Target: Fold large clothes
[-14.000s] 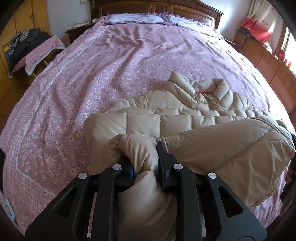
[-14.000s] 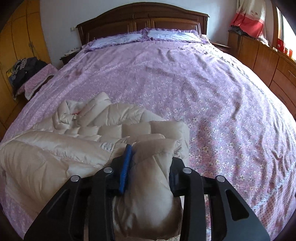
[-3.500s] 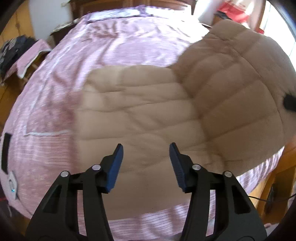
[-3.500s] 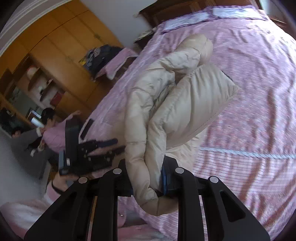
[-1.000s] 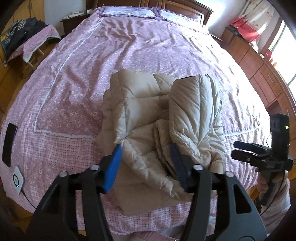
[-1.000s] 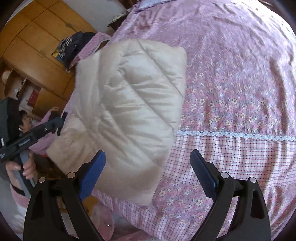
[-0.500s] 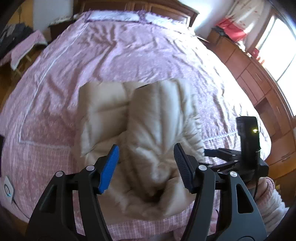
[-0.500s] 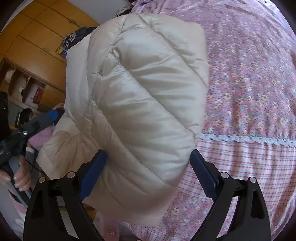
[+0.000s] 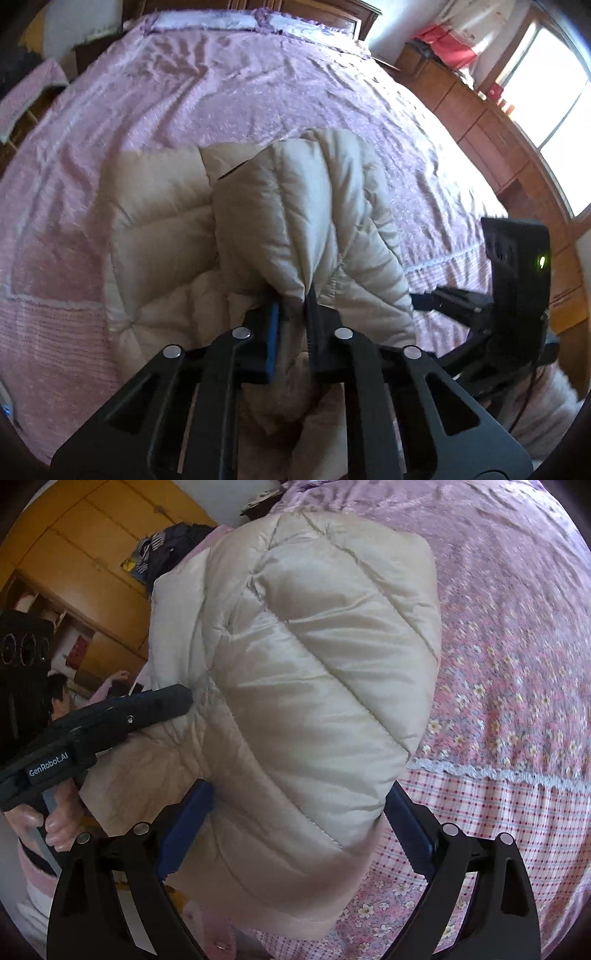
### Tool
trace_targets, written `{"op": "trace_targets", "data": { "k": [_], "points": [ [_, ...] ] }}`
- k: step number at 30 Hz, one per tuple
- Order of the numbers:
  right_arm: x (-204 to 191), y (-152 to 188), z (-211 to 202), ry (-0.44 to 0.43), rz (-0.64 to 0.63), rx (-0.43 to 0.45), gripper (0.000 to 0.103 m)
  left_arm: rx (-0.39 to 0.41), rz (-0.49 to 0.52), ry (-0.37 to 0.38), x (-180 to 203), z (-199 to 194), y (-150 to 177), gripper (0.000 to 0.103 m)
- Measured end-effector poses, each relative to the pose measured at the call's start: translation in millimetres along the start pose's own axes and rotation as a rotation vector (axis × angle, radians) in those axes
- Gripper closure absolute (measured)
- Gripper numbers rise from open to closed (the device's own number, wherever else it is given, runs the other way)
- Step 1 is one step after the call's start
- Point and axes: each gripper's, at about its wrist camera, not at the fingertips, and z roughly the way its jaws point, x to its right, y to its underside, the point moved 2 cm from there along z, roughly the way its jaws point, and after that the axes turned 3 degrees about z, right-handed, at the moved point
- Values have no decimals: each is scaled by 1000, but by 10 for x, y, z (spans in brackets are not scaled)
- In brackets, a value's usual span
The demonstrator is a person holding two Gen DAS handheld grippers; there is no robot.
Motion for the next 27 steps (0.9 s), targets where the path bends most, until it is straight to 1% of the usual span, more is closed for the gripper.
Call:
{"op": "trace_targets", "data": {
  "k": [2,8,13,16,18,20,21,22,25,27],
  "points": [
    [-142,-13,38,4,-34,1,12,12,8,-37,-4,-101,61,92],
    [-576,-78,159,25,-148,0,12,51,-98,-76,-358,-333,236,93],
    [-928,-128,358,57,-249,-19,11,67,-173,-110,-665,-400,463,93],
    [-1024,-160,450,72,-296,-20,10,68,-217,-119,-831,-386,565,92],
    [-1003,-164,464,75,-317,-17,10,66,-245,-124,-936,-367,620,91],
    [-1029,-153,446,83,-342,-7,10,64,-275,-111,-1027,-339,668,90],
    [-964,-137,391,93,-346,0,10,65,-286,-104,-1061,-323,688,89],
    [-926,-142,351,120,-341,13,10,67,-293,-107,-1086,-303,707,85],
    [-733,-119,246,145,-292,32,10,66,-300,-128,-1122,-256,753,70],
    [-557,-133,239,145,-242,24,10,64,-299,-134,-1122,-236,749,66]
  ]
}}
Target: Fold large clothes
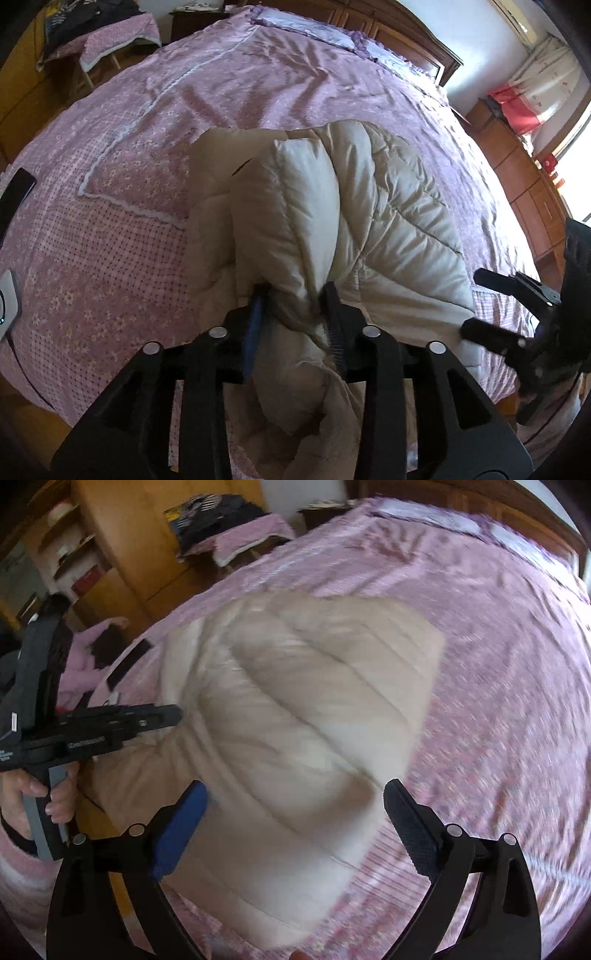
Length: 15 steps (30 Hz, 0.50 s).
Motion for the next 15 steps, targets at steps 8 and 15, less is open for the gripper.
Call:
{"op": "trace_targets", "data": {
  "k": [8,15],
  "points": [
    [295,-4,258,-113,138,-78,6,-11,-31,-67,-145,56,86,38],
    [398,-50,602,-263,241,-156,5,-39,-83,-55,-270,179,146,35]
  ]
}}
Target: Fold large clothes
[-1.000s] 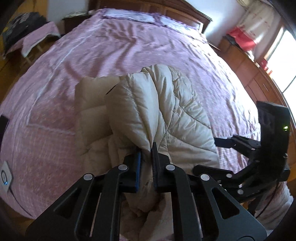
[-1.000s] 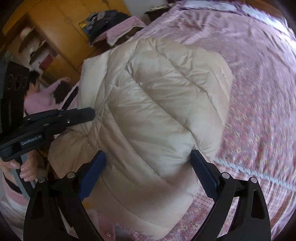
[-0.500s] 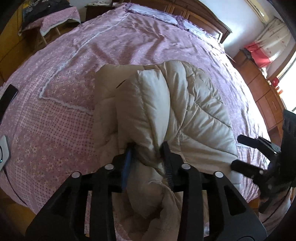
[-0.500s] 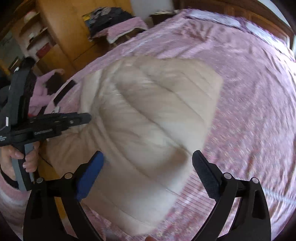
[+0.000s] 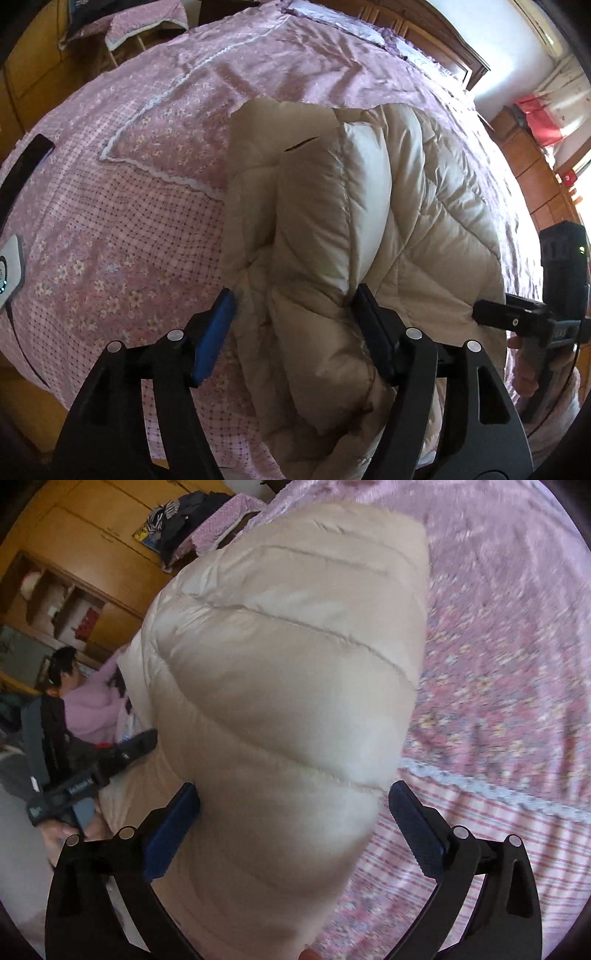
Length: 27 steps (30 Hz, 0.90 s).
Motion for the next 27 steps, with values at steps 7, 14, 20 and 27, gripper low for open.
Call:
{"op": "trace_targets", "data": {
  "k": [7,14,20,27],
  "points": [
    [-8,-62,71,-90,4,29,11,-30,-133,233,-112,194,30,45],
    [102,-116,-492,-173,-12,207,33,11,-83,447,331,355,-298,63],
    [298,-171,-1226,-102,-16,363,33,53,47,548,1109,332,-712,68],
    [860,-86,-1481,56,6,333,33,5,176,486,1773,486,-709,68]
  ]
}}
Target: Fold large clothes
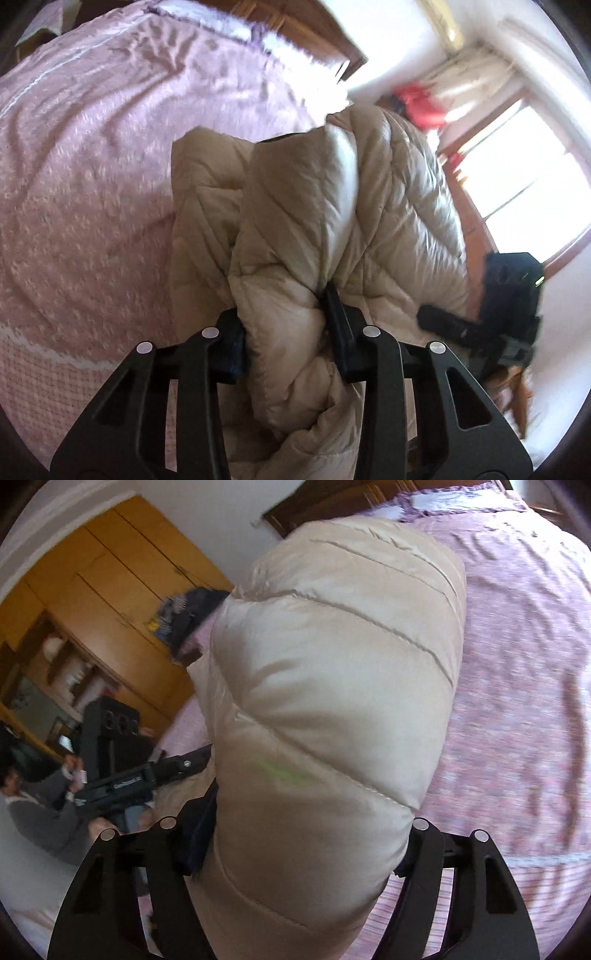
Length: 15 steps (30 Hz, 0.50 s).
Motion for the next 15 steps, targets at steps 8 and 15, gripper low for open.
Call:
{"op": "trace_targets", "data": {
  "k": [8,15],
  "points": [
    [154,217,594,93,-39,-103,20,-71,44,-256,-160,158,417,62],
    [-57,312,821,184,-94,-98,12,-73,-40,-285,-549,168,561,54]
  ]
}}
